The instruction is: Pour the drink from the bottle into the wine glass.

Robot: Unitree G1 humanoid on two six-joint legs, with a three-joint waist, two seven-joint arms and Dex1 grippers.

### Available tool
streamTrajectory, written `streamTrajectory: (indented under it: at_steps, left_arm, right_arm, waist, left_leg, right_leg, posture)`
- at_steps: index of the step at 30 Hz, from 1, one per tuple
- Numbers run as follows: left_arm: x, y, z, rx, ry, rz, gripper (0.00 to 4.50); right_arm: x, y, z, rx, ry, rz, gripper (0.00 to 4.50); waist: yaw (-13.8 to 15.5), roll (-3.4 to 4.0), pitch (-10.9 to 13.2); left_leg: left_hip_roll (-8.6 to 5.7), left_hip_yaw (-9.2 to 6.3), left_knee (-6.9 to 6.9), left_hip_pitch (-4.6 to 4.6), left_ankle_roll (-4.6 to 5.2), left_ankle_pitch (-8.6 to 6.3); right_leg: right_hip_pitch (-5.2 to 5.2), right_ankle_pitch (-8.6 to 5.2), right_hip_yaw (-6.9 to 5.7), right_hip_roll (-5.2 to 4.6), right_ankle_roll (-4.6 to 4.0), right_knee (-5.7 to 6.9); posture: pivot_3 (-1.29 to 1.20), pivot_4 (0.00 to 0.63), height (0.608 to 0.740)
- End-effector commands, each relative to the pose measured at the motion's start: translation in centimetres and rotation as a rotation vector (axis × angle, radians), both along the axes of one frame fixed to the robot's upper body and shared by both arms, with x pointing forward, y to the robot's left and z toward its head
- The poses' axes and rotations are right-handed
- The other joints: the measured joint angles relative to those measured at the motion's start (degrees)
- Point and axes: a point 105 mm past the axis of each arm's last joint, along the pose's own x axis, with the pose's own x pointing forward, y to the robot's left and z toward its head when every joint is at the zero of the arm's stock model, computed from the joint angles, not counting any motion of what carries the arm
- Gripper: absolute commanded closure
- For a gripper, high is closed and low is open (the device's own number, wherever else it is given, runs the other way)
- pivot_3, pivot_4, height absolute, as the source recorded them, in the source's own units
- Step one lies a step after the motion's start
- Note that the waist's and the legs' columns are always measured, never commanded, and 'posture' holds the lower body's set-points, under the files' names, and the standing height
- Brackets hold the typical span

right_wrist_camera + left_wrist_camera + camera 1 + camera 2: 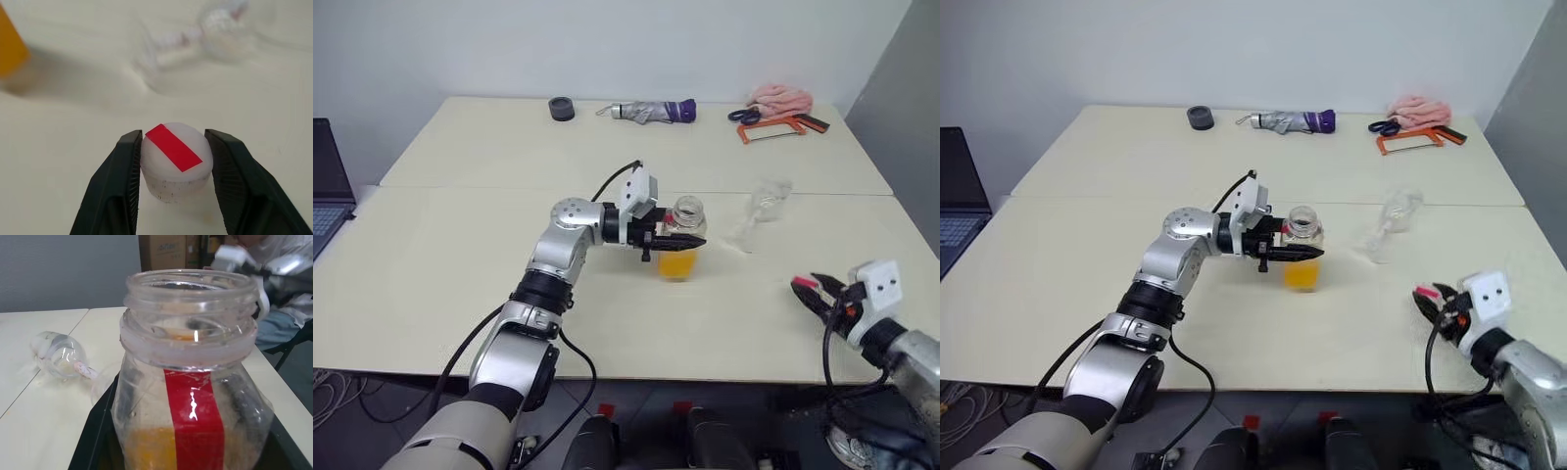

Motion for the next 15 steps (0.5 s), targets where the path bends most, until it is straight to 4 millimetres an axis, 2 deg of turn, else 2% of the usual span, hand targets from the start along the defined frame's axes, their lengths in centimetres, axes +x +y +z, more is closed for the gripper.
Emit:
streamTrajectory:
  at_steps: [1,4,8,10,15]
  left_arm:
    - [0.2,0.5,2.1,-0.045,-0.063,0.019,2.77]
    - [0.5,1.1,2.3,-0.056,-0.062,0.053,2.77]
    - [1.7,2.8,2.9,-0.094,-0.053,0.165,2.77]
    - [2.8,4.4,3.4,-0.129,-0.06,0.281,2.77]
    - [6.1,9.6,4.8,-0.245,-0.095,0.665,2.77]
  right_arm:
    - [0.1,0.1,1.0,0.035,-0.07,-0.009,1.14]
    - [-0.1,0.1,1.5,0.033,-0.079,0.017,0.05]
    - [-0.3,1.2,3.7,-0.015,-0.11,0.129,0.0]
    - [-0.2,3.2,5.5,-0.039,-0.137,0.239,0.0]
    - [0.2,11.0,9.3,0.014,-0.202,0.562,0.0]
  waist:
    - [-0.01,0.01,0.0]
    - [0.16,0.01,0.0]
    - [0.21,0.01,0.0]
    - [0.06,0.01,0.0]
    - [-0.36,-0.01,0.01]
  left_leg:
    - [0.0,-0.01,0.0,0.01,0.0,0.0]
    - [-0.02,-0.06,0.03,-0.02,-0.01,0.0]
    - [-0.02,-0.08,0.03,-0.02,-0.01,0.0]
    - [-0.01,-0.13,0.03,-0.02,-0.01,0.0]
    - [0.08,-0.3,0.04,0.02,-0.01,0.0]
  right_leg:
    - [0.0,0.0,0.01,0.0,0.0,0.01]
    - [0.0,0.0,0.01,-0.03,0.0,0.01]
    - [0.0,0.0,0.0,-0.03,0.0,0.0]
    - [0.0,0.0,0.0,-0.03,0.0,0.0]
    - [0.01,0.0,-0.08,0.02,0.0,0.0]
  posture:
    - [0.0,0.15,0.74]
    - [0.0,0.15,0.74]
    - [0.0,0.15,0.74]
    - [0.0,0.15,0.74]
    - [0.0,0.15,0.74]
